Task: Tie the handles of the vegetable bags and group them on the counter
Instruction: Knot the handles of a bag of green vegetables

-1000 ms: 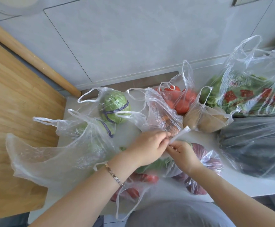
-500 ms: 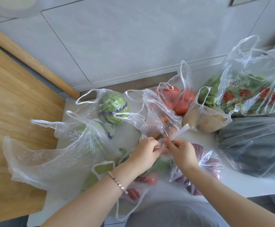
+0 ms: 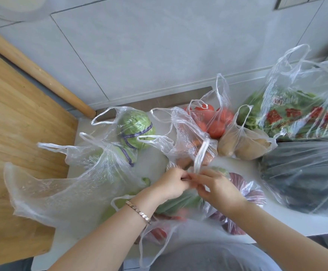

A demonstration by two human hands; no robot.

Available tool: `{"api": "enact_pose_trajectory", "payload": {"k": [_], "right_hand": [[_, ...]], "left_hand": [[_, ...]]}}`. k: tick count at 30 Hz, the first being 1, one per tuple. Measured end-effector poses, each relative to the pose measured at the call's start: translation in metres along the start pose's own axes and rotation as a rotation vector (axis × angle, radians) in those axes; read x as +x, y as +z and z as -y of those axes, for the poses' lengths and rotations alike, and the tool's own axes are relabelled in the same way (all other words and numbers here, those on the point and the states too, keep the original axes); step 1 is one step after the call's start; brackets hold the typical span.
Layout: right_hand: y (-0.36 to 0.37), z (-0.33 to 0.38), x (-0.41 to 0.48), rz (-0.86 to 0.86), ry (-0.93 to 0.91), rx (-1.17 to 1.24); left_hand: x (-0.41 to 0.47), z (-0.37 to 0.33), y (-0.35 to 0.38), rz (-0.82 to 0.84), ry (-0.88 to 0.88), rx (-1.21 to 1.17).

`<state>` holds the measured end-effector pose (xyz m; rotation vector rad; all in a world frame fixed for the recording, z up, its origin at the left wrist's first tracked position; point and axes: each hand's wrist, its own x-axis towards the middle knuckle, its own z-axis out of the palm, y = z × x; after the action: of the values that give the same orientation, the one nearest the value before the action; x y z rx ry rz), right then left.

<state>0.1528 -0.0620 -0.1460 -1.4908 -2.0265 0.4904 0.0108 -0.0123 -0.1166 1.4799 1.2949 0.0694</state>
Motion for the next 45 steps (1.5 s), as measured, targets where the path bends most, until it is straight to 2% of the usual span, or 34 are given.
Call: {"api": "enact_pose_trajectory", "payload": {"k": [5,9,11,15,18,20,25,27,29,31,32,33,37,39,42,45], "right_hand": [[0.001,-0.002,0.008,0.052,0.081,0.012],[-0.004,-0.003,0.009,0.026,0.166,0.098],[-0.004,-0.004,0.007,-0.038,0.191,0.178],[-0.003,-0.004,0.010,-0.160,0.189,0.204],[-0.006,-0.005,0.013,-0.126,0.144,0.252],[-0.011,-0.005,0.014,-0.087,0.199,0.317],[-0.018,-0.011,0.013,0.104,0.442,0.633],[-0.019,-0.015,0.013,0.186,0.540,0.778],[-0.025,-0.017,0.012,0.269,0.615,1.024],[-0.028,-0.018,0.012,0.326,0.636,1.220],[-0.029,-0.018,0.011,0.333,0.612,1.199],[-0.027,-0.019,0.010,0.308,0.557,1.072],[-0.024,-0.015,0.010,0.034,0.200,0.374],[-0.026,-0.015,0.010,0.011,0.040,0.153],[-0.024,-0.025,0.013,0.035,-0.136,-0.038],[-0.021,-0.027,0.012,0.068,-0.231,-0.108]], "left_hand": [[0.001,-0.007,0.002,-0.025,0.018,0.131],[-0.006,-0.013,0.006,-0.161,0.137,0.269],[-0.009,-0.013,0.009,-0.203,0.203,0.222],[-0.010,-0.012,0.009,-0.193,0.228,0.073],[-0.008,-0.007,0.009,-0.230,0.268,0.083],[-0.007,-0.002,0.009,-0.290,0.328,0.164],[-0.004,0.017,0.014,-0.430,0.526,0.480],[-0.001,0.022,0.016,-0.482,0.599,0.521],[0.001,0.022,0.017,-0.524,0.691,0.557],[0.005,0.019,0.016,-0.516,0.722,0.568],[0.006,0.014,0.015,-0.477,0.697,0.522],[0.007,0.009,0.013,-0.427,0.645,0.424],[0.010,-0.001,0.007,-0.208,0.313,0.039],[0.010,-0.002,0.005,-0.139,0.194,-0.075],[0.007,-0.005,0.004,-0.134,0.147,-0.091],[0.006,-0.010,0.007,-0.215,0.131,-0.037]]}}
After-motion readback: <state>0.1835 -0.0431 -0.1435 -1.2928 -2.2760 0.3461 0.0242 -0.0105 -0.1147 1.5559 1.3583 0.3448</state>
